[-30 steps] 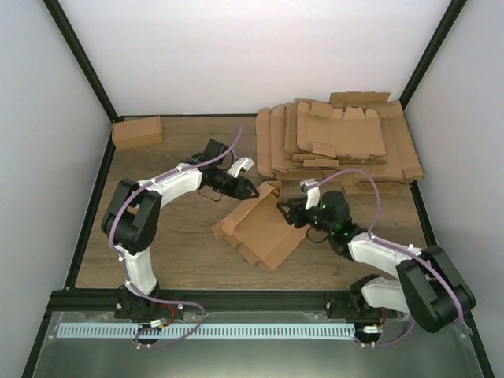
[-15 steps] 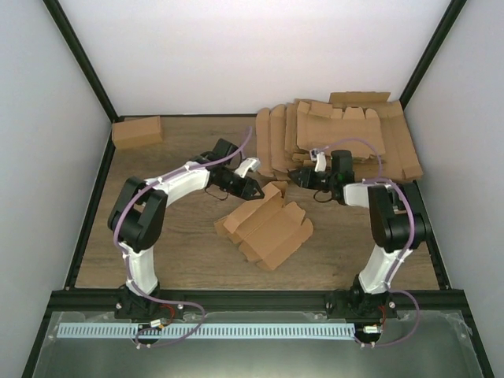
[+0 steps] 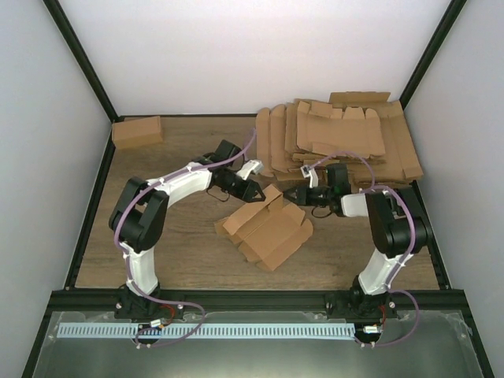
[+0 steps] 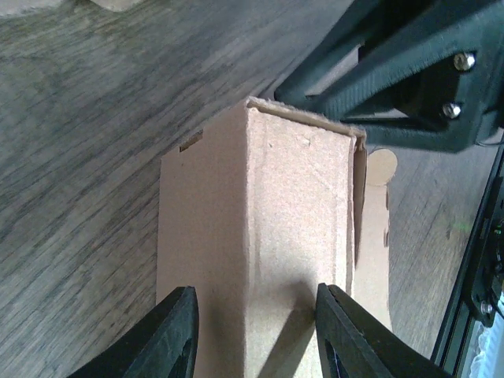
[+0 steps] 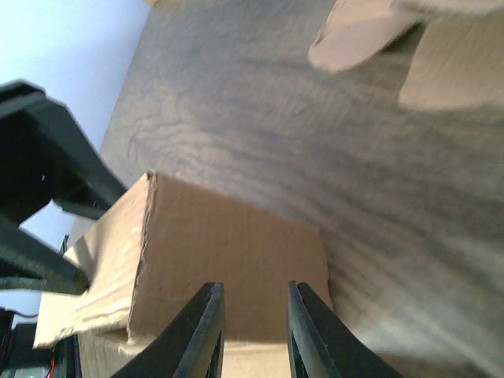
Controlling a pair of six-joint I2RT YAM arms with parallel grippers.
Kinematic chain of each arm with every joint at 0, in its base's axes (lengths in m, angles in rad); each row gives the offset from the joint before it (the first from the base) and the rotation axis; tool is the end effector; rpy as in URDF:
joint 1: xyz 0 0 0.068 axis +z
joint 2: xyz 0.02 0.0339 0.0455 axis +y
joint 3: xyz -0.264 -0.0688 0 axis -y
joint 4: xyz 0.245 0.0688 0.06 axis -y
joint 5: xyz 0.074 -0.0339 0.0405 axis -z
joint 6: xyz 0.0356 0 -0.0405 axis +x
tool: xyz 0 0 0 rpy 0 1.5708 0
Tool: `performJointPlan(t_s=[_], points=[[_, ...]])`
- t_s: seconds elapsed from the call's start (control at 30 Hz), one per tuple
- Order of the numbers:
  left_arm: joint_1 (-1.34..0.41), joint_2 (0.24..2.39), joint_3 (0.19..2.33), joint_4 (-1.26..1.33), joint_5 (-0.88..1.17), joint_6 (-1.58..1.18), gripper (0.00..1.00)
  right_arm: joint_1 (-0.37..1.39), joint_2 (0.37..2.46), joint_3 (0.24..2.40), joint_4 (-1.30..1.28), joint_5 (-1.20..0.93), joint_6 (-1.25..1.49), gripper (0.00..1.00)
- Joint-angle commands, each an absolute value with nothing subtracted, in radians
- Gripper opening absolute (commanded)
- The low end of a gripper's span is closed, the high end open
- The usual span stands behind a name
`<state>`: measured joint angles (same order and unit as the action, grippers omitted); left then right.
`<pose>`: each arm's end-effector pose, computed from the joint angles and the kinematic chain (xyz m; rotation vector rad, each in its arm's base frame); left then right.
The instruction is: Fold the paper box
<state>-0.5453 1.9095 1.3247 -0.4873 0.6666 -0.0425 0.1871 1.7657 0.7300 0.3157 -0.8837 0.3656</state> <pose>0.3254 -0.2231 0.1877 0.8884 2.5168 -1.0771 0.3096 0.0866 0.1287 -0.2784 2.2727 1.2956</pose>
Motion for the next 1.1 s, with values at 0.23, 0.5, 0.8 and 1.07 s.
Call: performJointPlan(t_s=[0.23, 0.5, 0.8, 1.07], points=[[-0.574, 1.916, 1.338, -0.519, 0.694, 0.017, 0.42, 0.243, 1.588, 0.523, 0.492, -0.805, 0.377, 0.29], [-0.574, 1.928, 1.360, -0.534, 0.706, 0.033, 0.42, 0.288, 1.525, 0.420, 0.653, -0.668, 0.350, 0.33], [-0.573, 1.963, 1.413, -0.571, 0.717, 0.061, 0.42, 0.298, 1.503, 0.270, 0.888, -0.600, 0.337, 0.40], [-0.574, 1.993, 1.441, -0.577, 0.749, 0.070, 0.42, 0.320, 1.531, 0.267, 0.908, -0.602, 0.289, 0.41]])
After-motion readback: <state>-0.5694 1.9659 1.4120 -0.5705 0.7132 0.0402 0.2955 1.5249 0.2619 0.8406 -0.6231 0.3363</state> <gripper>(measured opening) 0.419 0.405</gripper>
